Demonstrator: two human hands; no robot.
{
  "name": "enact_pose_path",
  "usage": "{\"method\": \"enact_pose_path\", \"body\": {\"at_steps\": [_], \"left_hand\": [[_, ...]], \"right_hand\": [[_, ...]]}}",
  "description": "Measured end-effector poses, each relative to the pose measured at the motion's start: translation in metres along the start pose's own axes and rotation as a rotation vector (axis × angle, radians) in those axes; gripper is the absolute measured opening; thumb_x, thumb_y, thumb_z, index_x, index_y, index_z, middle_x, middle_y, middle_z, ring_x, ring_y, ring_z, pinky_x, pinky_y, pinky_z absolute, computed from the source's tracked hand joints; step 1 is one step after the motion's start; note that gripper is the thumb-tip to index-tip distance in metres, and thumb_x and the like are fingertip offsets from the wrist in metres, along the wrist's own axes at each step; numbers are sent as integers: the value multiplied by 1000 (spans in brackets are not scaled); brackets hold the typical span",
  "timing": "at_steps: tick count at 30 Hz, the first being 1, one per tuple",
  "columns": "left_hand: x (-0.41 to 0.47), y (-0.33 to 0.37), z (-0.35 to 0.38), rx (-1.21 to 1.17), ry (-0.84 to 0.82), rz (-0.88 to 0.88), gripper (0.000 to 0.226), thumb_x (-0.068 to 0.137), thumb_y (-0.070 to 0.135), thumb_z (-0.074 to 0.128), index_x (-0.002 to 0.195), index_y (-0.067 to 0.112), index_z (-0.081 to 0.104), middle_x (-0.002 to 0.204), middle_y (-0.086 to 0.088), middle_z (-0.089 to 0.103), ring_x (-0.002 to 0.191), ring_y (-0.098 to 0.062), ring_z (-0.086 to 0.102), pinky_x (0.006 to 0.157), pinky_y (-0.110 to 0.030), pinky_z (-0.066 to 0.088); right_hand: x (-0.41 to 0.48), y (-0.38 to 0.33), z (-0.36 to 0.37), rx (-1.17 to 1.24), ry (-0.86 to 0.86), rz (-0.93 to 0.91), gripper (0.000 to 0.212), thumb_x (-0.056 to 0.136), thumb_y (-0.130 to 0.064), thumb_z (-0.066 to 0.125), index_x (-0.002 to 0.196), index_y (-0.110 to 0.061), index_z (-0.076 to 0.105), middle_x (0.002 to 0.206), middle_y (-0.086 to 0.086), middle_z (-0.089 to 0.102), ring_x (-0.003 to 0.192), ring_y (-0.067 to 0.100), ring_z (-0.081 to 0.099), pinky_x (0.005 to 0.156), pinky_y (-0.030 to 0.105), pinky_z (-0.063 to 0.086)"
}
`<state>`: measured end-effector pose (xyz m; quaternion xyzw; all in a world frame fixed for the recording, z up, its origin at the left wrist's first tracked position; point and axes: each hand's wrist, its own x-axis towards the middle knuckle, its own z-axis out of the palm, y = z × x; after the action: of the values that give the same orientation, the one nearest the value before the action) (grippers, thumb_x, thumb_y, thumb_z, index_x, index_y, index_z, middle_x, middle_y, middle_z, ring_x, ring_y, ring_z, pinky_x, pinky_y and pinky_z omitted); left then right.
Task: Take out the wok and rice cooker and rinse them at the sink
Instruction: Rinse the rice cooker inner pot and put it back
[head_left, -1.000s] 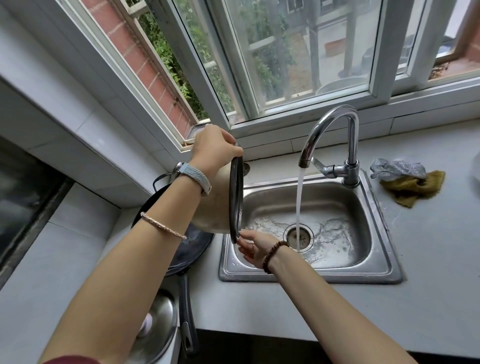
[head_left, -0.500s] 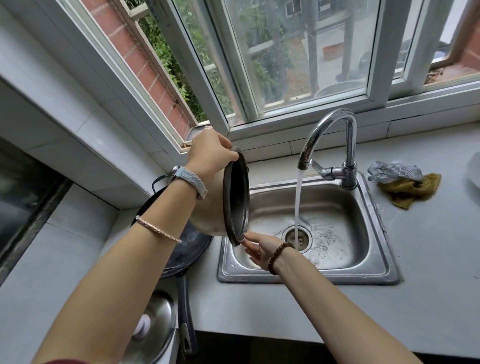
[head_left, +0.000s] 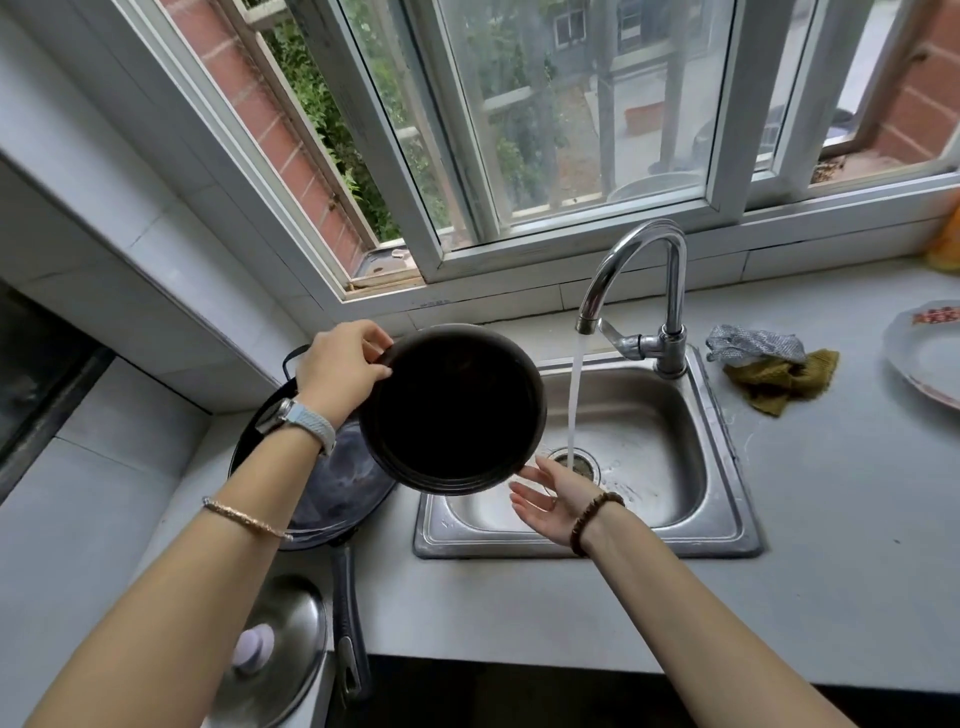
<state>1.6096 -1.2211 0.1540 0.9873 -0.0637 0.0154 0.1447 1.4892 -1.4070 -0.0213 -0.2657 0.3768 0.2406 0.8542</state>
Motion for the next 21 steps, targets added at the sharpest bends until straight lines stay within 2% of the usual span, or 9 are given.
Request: {"method": "enact_pose_path", "body": {"at_steps": [5, 7, 11, 17, 21], "left_hand": [[-17, -21, 10, -47, -13, 80, 25, 71, 10, 80, 87, 24, 65, 77, 2, 68, 76, -21, 64, 77, -34, 52], [-23, -31, 14, -59, -17, 101, 27, 69, 9, 81, 82, 25, 63, 72, 4, 66, 69, -17, 63, 75, -34, 53], [-34, -47, 28, -108, -12, 92, 28, 69, 9, 82, 80, 25, 61, 69, 6, 65, 63, -10, 61, 72, -33, 55], [-41, -56, 47, -153, 31, 110, 26, 72, 6, 79, 80, 21, 60, 70, 10, 64, 66, -4, 60, 69, -27, 51], [-45, -63, 54, -165, 58, 140, 27, 75, 3, 74, 76, 22, 55, 70, 10, 63, 68, -5, 62, 66, -28, 50]], "right_hand": [[-3, 0, -1, 108, 25, -25, 36, 96, -33, 54, 89, 3, 56, 93, 19, 61, 81, 25, 60, 82, 32, 53], [-3, 0, -3, 125, 32, -14, 45, 92, -35, 59, 98, 9, 54, 96, 22, 62, 86, 25, 62, 81, 31, 54], [-3, -6, -10, 175, 38, -45, 54, 86, -38, 67, 104, 12, 54, 101, 24, 63, 92, 25, 64, 78, 33, 57], [-11, -21, -15, 129, 24, -113, 50, 80, -19, 75, 116, 7, 52, 107, 26, 65, 91, 28, 69, 69, 37, 61], [-13, -23, -23, 39, -34, -71, 32, 79, 2, 67, 109, 4, 54, 88, 26, 66, 77, 31, 68, 65, 37, 61]]}}
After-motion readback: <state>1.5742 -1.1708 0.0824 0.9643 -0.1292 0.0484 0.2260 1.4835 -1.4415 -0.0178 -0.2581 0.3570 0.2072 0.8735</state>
